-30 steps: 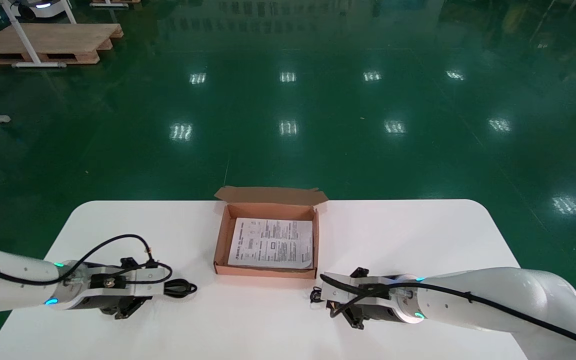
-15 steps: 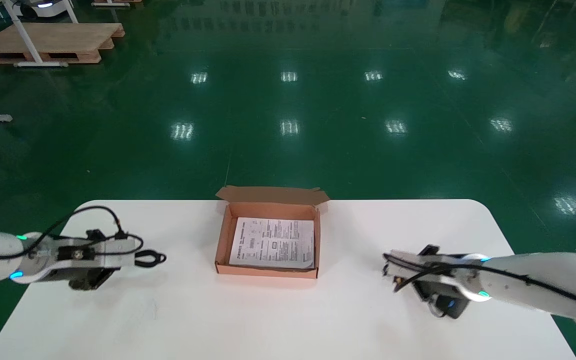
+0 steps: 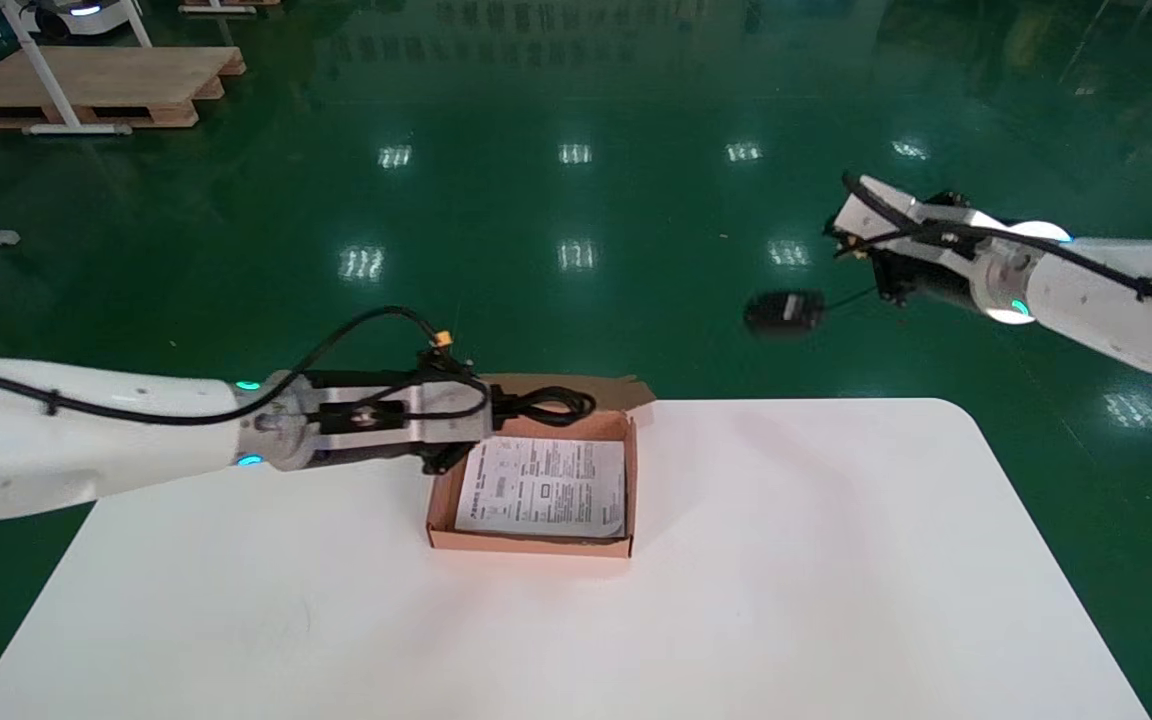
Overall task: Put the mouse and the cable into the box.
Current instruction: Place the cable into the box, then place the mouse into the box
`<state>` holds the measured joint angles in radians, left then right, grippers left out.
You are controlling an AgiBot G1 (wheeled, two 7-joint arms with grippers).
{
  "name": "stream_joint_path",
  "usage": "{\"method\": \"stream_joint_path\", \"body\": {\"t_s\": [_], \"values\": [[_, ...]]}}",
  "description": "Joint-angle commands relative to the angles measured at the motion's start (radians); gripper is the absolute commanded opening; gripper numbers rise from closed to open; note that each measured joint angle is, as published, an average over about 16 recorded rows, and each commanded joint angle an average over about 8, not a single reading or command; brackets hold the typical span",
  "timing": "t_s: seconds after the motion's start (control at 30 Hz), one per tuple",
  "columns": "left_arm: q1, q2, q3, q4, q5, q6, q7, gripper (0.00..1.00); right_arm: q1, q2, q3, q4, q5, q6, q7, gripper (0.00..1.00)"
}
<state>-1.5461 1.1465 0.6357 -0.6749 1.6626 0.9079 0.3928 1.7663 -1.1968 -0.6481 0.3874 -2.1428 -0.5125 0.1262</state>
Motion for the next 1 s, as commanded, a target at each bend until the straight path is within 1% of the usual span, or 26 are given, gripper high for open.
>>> {"method": "stream_joint_path", "body": {"t_s": [0.03, 0.2, 0.37, 0.5, 0.6, 0.7, 0.77, 0.87, 1.0], "values": [[-0.012, 0.049, 0.0, 0.054, -0.016, -0.005, 0.063, 0.0, 0.032, -0.013, 0.008, -0.03, 0.007, 0.026, -0.006, 0.0], [-0.021, 0.075, 0.003, 0.09, -0.014, -0.012, 0.086, 0.0, 0.043, -0.018, 0.011, -0.049, 0.011, 0.035, -0.014, 0.0], [-0.018, 0.063, 0.003, 0.076, -0.013, -0.01, 0.078, 0.0, 0.035, -0.016, 0.009, -0.04, 0.01, 0.028, -0.01, 0.0], [-0.011, 0.07, 0.022, 0.052, 0.019, -0.028, 0.119, 0.0, 0.034, -0.016, 0.009, -0.039, 0.01, 0.028, -0.009, 0.0], [0.009, 0.106, 0.048, 0.052, 0.073, -0.104, 0.184, 0.0, 0.034, -0.016, 0.009, -0.039, 0.01, 0.028, -0.009, 0.0], [0.039, 0.161, 0.076, 0.08, 0.124, -0.225, 0.269, 0.0, 0.034, -0.016, 0.009, -0.039, 0.01, 0.028, -0.009, 0.0], [0.056, 0.193, 0.096, 0.099, 0.138, -0.301, 0.328, 0.0, 0.034, -0.016, 0.009, -0.039, 0.01, 0.028, -0.009, 0.0], [0.072, 0.217, 0.124, 0.109, 0.115, -0.373, 0.399, 0.0, 0.034, -0.016, 0.009, -0.039, 0.01, 0.028, -0.009, 0.0], [0.075, 0.22, 0.162, 0.108, 0.04, -0.41, 0.452, 0.0, 0.034, -0.016, 0.009, -0.039, 0.01, 0.028, -0.009, 0.0]]}}
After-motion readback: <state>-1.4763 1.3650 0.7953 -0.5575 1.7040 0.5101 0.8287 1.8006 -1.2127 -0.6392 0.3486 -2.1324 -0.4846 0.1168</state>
